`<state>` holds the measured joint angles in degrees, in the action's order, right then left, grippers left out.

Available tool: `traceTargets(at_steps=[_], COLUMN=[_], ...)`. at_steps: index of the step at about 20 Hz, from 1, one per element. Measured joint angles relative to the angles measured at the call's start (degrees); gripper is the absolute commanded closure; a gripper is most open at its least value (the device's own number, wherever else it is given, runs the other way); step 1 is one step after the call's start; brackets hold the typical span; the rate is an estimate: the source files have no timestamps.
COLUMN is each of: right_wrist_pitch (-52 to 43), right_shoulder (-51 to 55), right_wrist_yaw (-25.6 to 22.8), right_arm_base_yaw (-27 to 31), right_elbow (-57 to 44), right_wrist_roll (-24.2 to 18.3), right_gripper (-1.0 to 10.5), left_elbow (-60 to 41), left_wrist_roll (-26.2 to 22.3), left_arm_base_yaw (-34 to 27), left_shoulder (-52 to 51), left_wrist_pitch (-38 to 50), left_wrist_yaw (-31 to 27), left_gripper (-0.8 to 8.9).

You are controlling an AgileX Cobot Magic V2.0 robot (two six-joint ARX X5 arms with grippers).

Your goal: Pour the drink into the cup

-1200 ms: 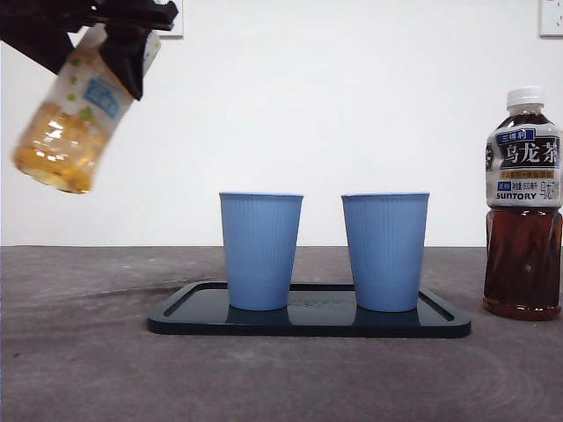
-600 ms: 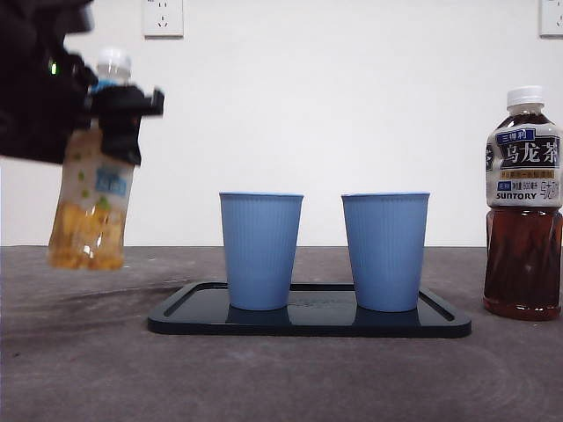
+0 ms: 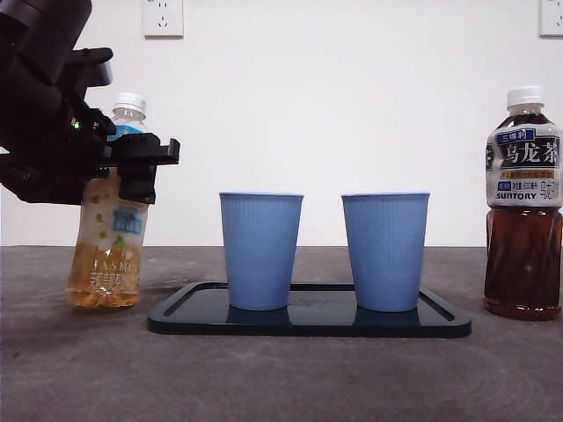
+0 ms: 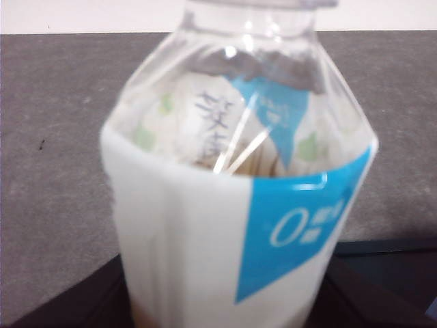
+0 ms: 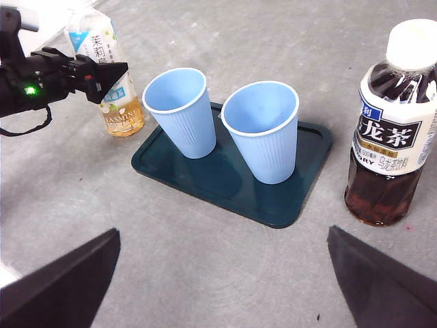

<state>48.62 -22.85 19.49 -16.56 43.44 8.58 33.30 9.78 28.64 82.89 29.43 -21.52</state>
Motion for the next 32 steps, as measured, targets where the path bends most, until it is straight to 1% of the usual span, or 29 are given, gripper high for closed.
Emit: traceTargets(at_steps=[5, 9, 13, 14, 16, 20, 24, 28, 30, 32], right_wrist_pitch=[0.0, 0.0, 0.0, 0.0, 0.0, 0.0, 0.0, 0.0, 0.0, 0.0], right_shoulder=[0.0, 0.0, 0.0, 0.0, 0.0, 0.0, 0.0, 0.0, 0.0, 0.0], right_wrist_yaw=[0.0, 0.0, 0.0, -0.1, -0.1, -0.1, -0.1, 0.0, 0.3, 3.8], right_arm_base_yaw=[0.0, 0.0, 0.0, 0.0, 0.0, 0.0, 0.0, 0.0, 0.0, 0.0], right_elbow=[0.0, 0.0, 0.0, 0.0, 0.0, 0.0, 0.0, 0.0, 0.0, 0.0], right_wrist_roll=[0.8, 0.9, 0.9, 0.9, 0.9, 0.9, 0.8, -0.3, -1.3, -2.3], right_gripper=[4.6, 4.6, 4.6, 4.6, 4.6, 4.6, 4.6, 4.6, 4.6, 4.6], left_elbow=[0.0, 0.1, 0.1, 0.1, 0.1, 0.2, 3.4, 9.2, 11.6, 12.9], left_wrist_roll=[0.0, 0.0, 0.0, -0.2, -0.9, -1.3, -1.3, -1.3, -1.3, -0.7], left_arm_base_yaw=[0.3, 0.7, 2.0, 2.3, 2.8, 5.0, 8.8, 11.8, 12.6, 13.1], left_shoulder=[0.0, -0.9, -4.3, -5.6, -9.0, -19.3, -31.6, -41.3, -44.7, -47.5], left_wrist_pitch=[-0.4, -2.6, -6.0, -6.8, -10.2, -21.3, -37.2, -53.5, -60.5, -65.2], left_wrist_yaw=[-0.2, -0.1, -0.2, -0.2, -0.1, -0.2, 1.2, 7.8, 12.9, 19.3], left_gripper=[5.52, 3.72, 2.29, 2.08, 2.09, 2.11, 2.11, 2.20, 2.20, 2.21])
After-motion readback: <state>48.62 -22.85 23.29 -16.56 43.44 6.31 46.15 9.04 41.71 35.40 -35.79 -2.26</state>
